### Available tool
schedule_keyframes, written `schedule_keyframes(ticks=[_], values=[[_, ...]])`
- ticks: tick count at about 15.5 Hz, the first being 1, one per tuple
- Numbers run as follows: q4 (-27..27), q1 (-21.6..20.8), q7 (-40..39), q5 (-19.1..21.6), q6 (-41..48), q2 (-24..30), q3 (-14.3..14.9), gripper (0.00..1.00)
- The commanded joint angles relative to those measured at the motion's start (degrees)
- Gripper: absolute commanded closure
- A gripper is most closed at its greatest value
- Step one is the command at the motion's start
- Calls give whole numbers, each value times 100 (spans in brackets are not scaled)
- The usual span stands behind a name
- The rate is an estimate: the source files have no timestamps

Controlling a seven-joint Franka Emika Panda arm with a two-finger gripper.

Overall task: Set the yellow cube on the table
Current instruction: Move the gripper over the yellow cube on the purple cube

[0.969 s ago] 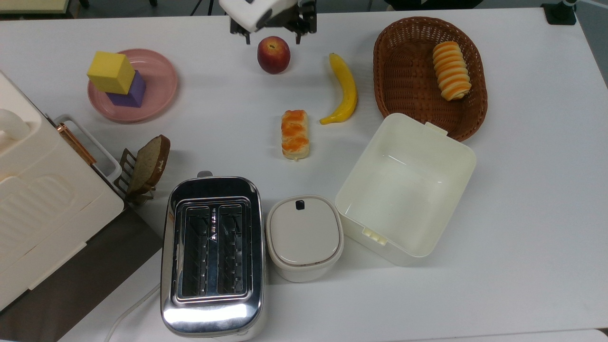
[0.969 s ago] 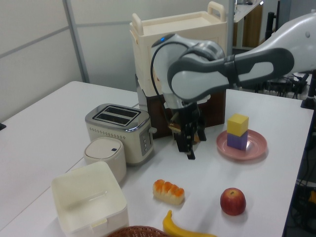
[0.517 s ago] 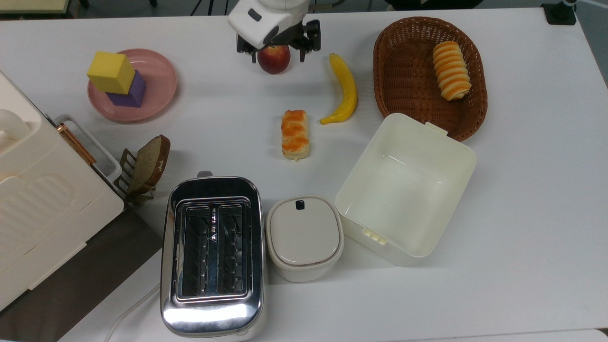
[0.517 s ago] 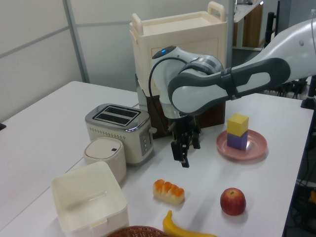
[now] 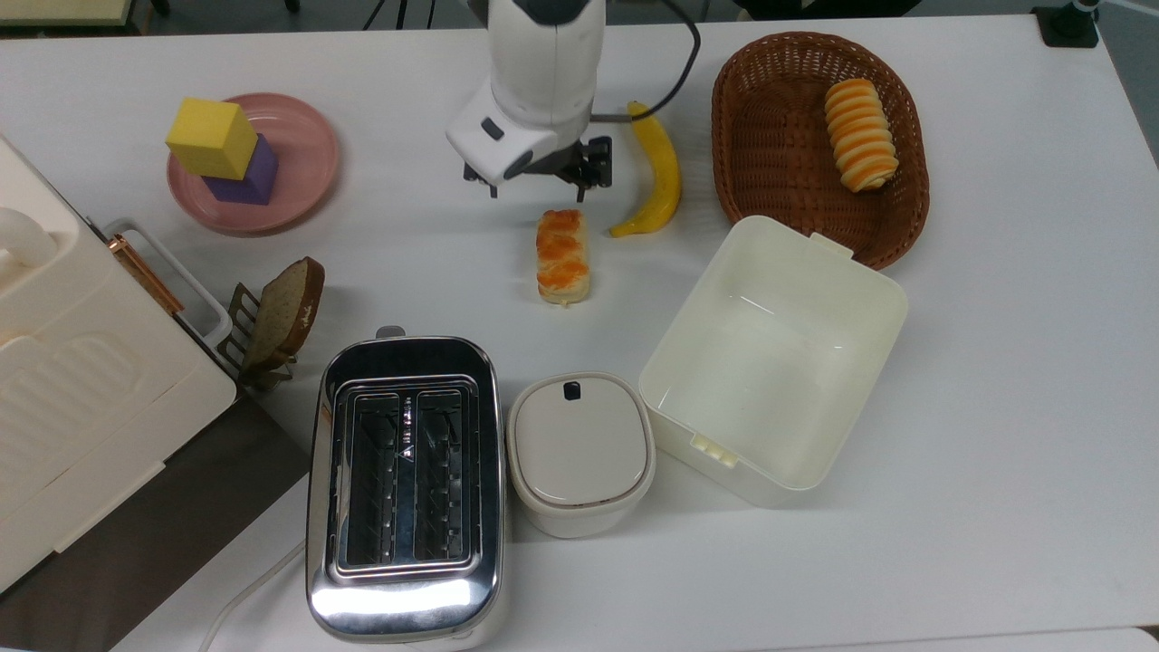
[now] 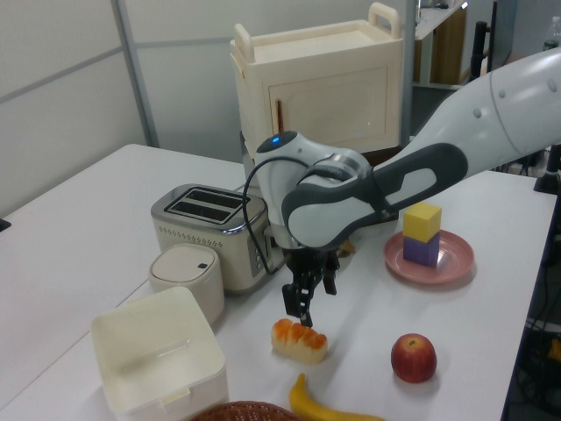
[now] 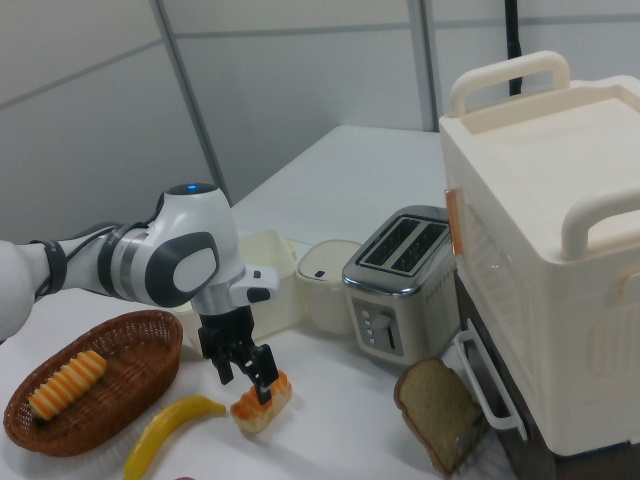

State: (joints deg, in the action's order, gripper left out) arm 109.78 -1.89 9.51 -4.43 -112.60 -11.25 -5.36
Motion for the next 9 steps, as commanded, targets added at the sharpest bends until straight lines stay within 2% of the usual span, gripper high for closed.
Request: schedule_keyframes(ticks=[1, 5, 8, 9], values=[[17, -110, 209, -155, -140, 18, 26, 0], [-70, 152, 60, -321, 124, 324, 175, 0], [-88, 233, -352, -401, 212, 501, 753, 0], [-175, 241, -501, -506, 264, 510, 1068, 0]])
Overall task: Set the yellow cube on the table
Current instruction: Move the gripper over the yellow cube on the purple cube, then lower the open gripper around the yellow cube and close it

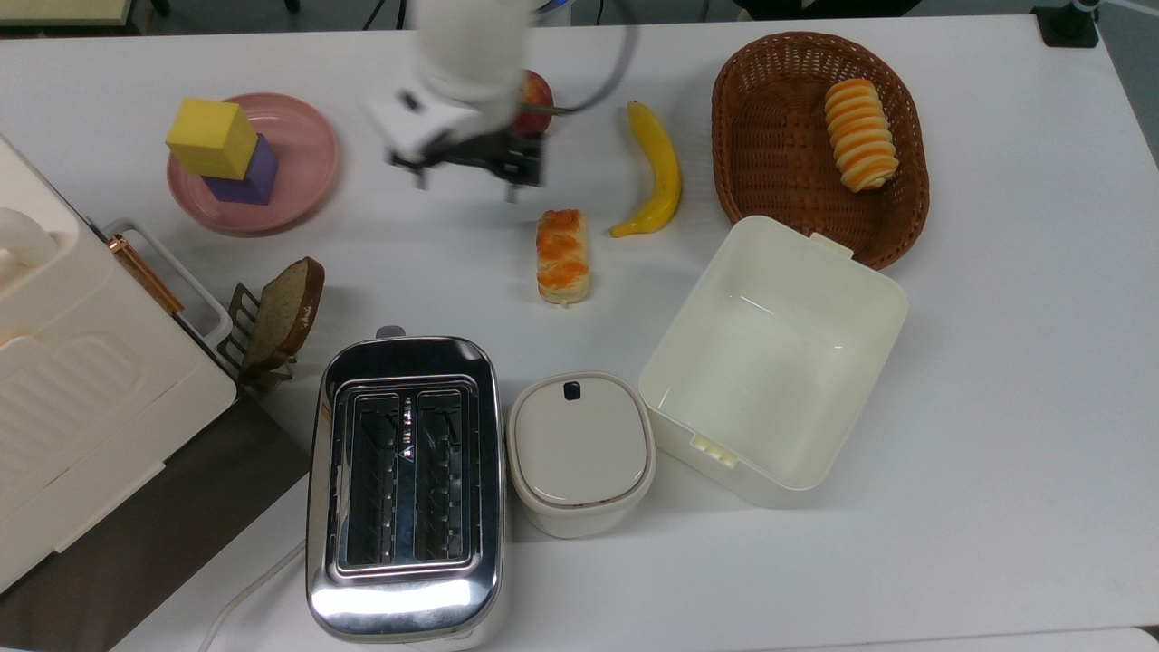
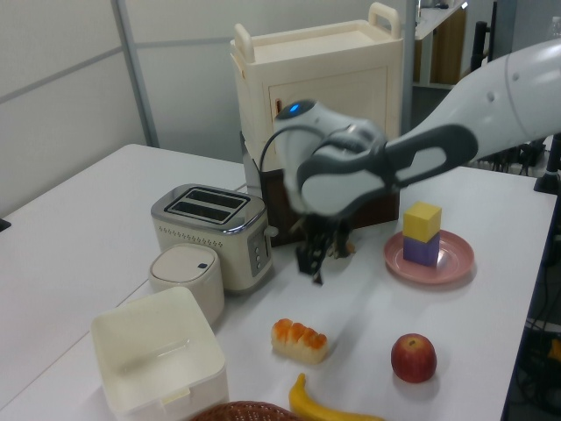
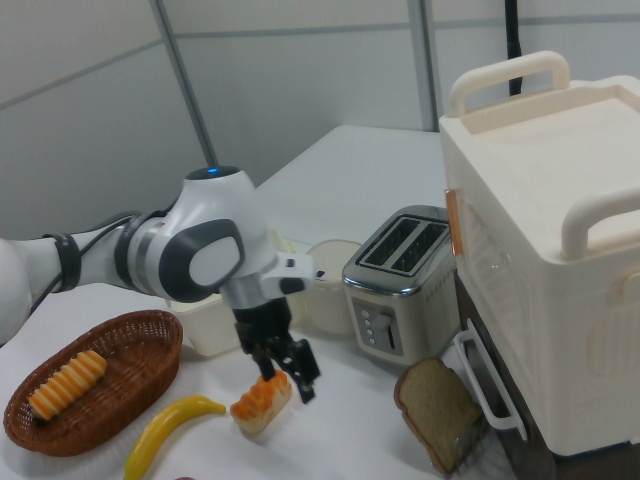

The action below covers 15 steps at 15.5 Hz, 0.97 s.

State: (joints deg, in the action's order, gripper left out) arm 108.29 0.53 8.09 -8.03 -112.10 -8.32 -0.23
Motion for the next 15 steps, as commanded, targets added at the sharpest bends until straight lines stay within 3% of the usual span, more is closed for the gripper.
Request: schedule_keyframes(ticks=[1, 8, 15], values=[[-97, 0, -518, -251, 250, 217, 803, 0], [-220, 0, -2134, -278, 207, 199, 2280, 0], [16, 0, -3024, -86, 181, 261, 2932, 0]])
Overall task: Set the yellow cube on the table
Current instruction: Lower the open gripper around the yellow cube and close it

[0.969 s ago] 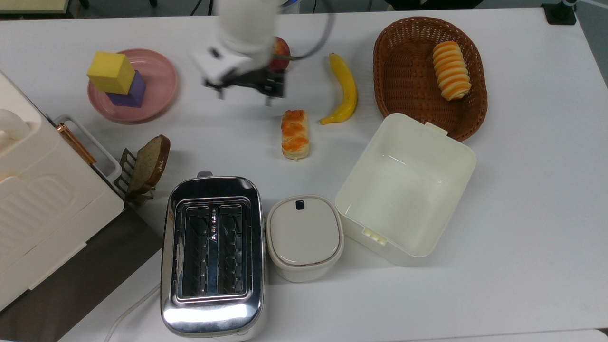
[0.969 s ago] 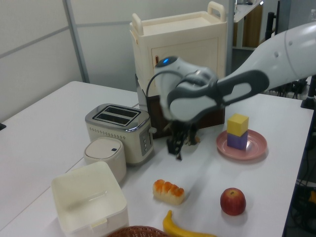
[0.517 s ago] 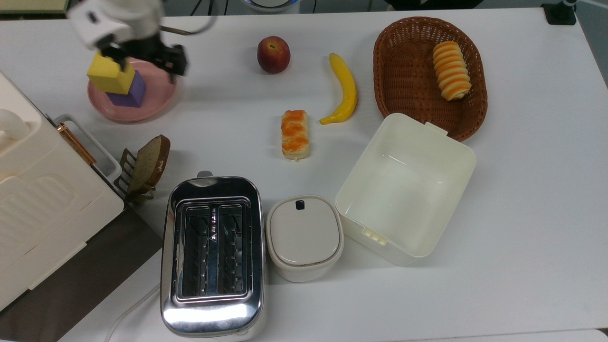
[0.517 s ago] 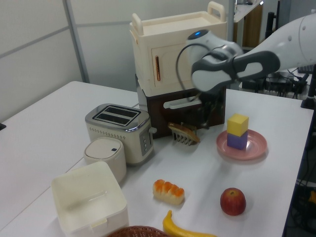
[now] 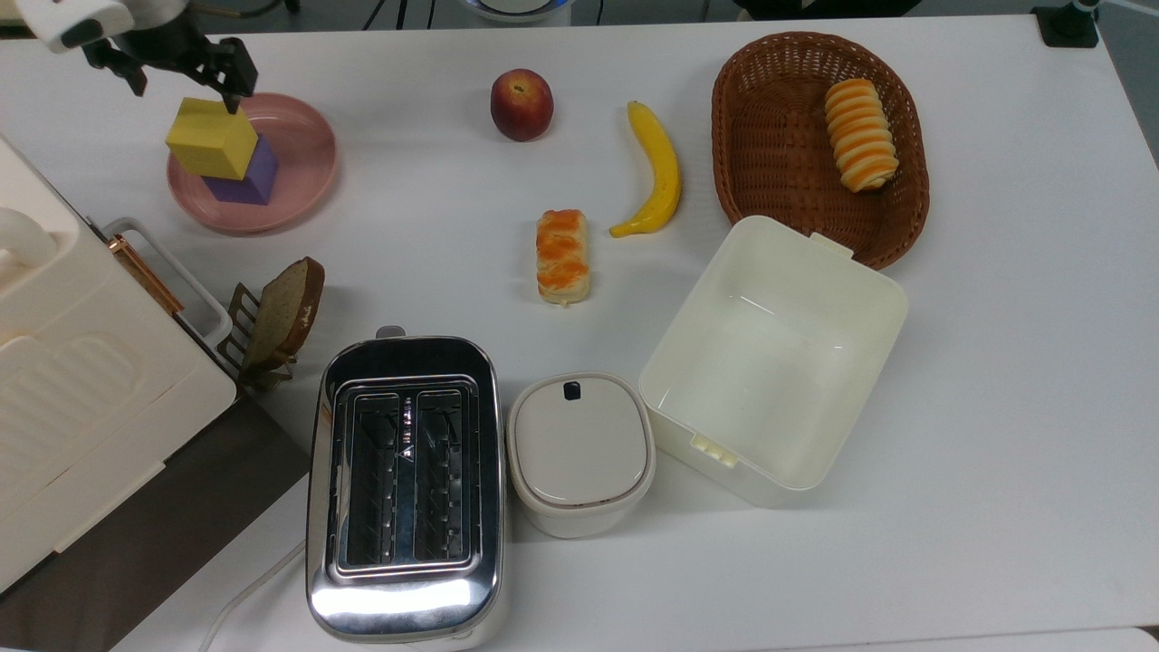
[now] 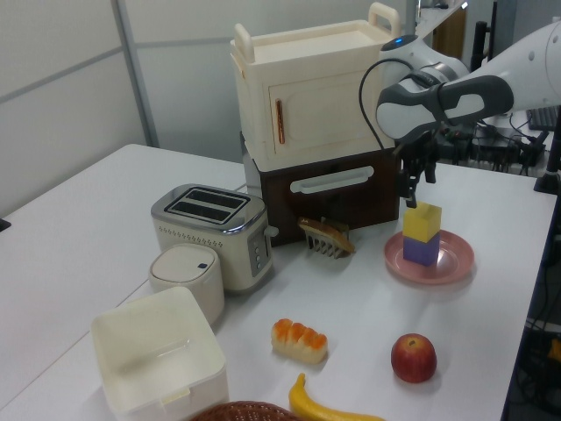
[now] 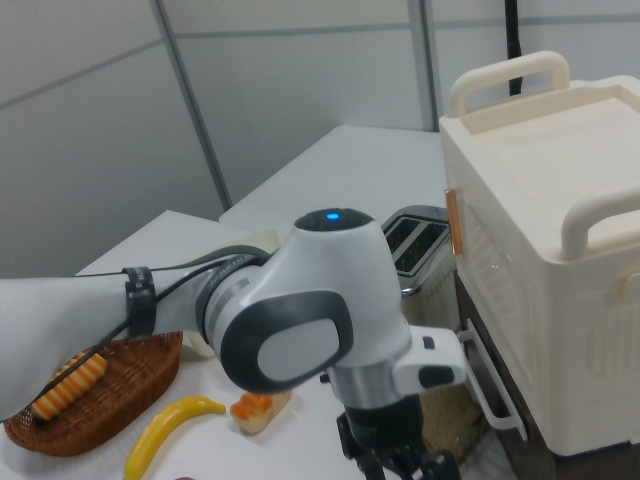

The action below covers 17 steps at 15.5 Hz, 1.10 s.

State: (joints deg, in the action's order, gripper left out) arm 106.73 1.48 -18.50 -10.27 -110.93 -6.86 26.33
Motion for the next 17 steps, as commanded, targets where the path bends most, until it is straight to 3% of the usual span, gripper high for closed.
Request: schedule_keyframes(ticks=[1, 7, 17], values=[[207, -95, -374, 261, -67, 71, 294, 0], [462, -86, -304, 1062, -436, 54, 356, 0], [559, -130, -339, 1089, -728, -192, 347, 0]])
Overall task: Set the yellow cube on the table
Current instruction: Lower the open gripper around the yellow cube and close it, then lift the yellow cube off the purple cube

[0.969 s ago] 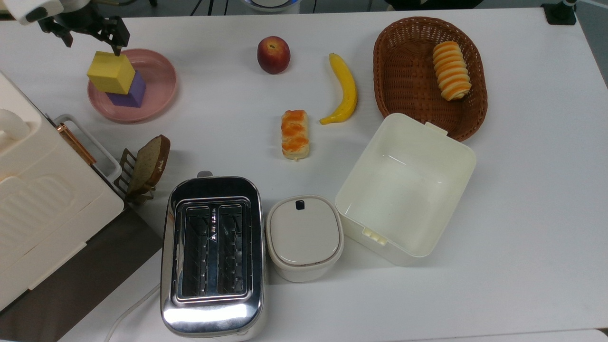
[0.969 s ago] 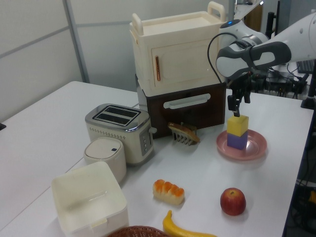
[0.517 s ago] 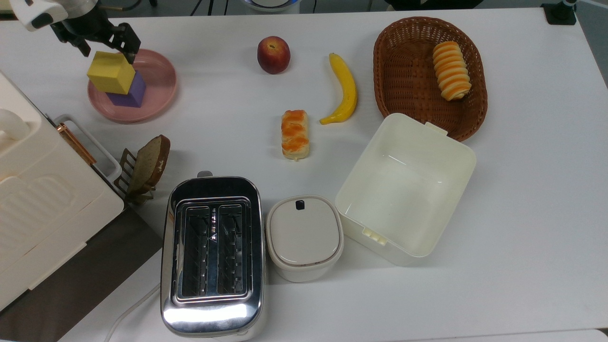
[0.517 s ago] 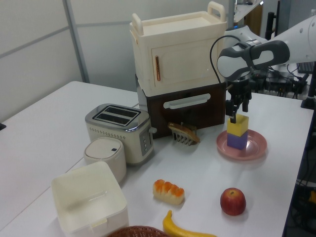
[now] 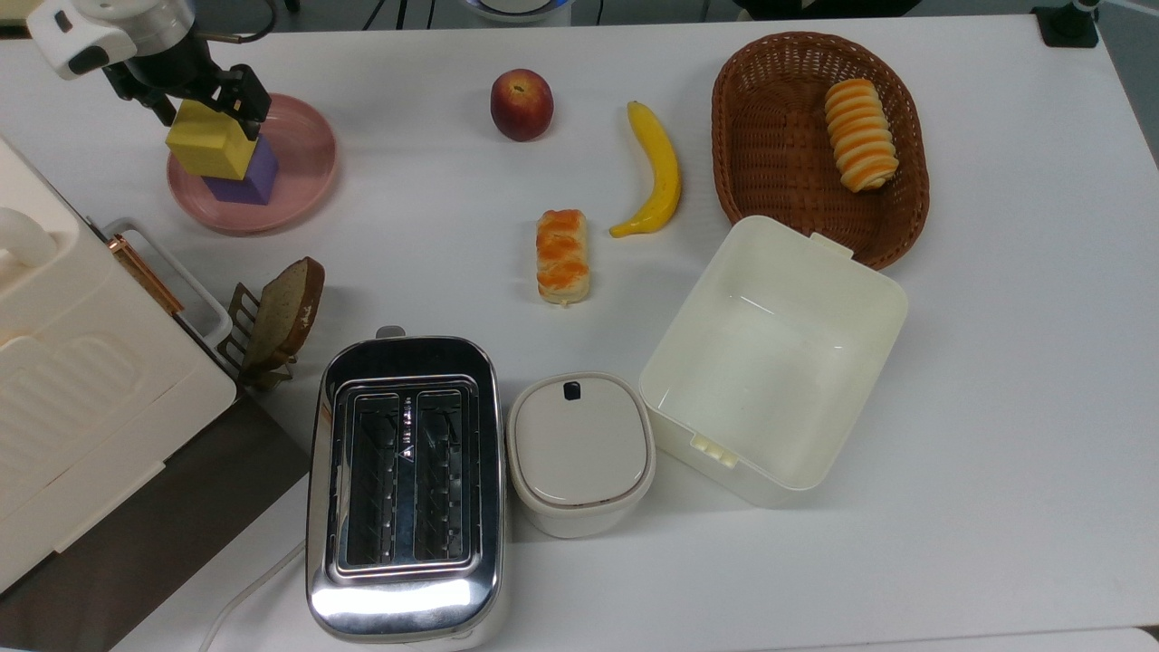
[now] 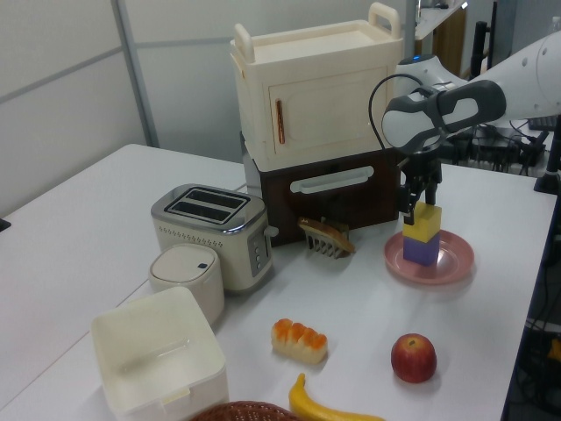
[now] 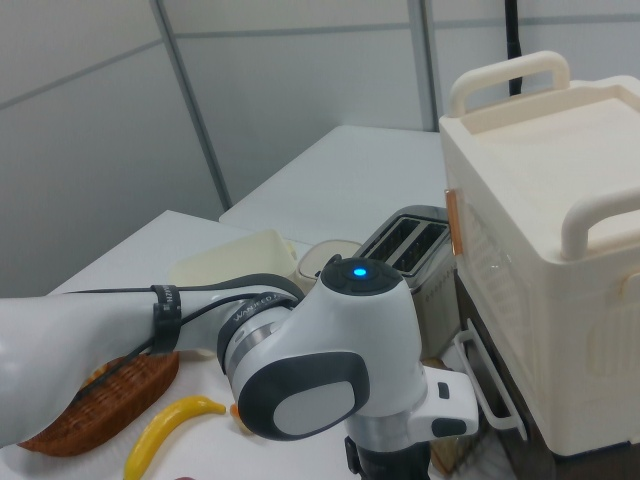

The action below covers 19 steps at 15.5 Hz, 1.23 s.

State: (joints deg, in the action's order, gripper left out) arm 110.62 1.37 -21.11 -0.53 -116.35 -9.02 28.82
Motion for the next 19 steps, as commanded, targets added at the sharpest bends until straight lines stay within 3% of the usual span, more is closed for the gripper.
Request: schedule_keyframes(ticks=[1, 2, 4, 5, 9, 12, 15, 18, 19], values=[[179, -120, -77, 115, -186, 15, 88, 10], [179, -129, -77, 115, -186, 6, 80, 32], [171, -146, -104, 115, -186, -12, 80, 88], [162, -146, -121, 115, -143, 14, 80, 100], [-31, -199, -368, 106, 541, 348, 36, 100], [-23, -663, 297, 97, 561, 375, -113, 100], [108, -1067, 1185, 44, 421, 156, -639, 93], [381, -1437, 1828, 44, 96, -11, -974, 89], [425, -1508, 2108, 27, -70, -151, -1114, 84]])
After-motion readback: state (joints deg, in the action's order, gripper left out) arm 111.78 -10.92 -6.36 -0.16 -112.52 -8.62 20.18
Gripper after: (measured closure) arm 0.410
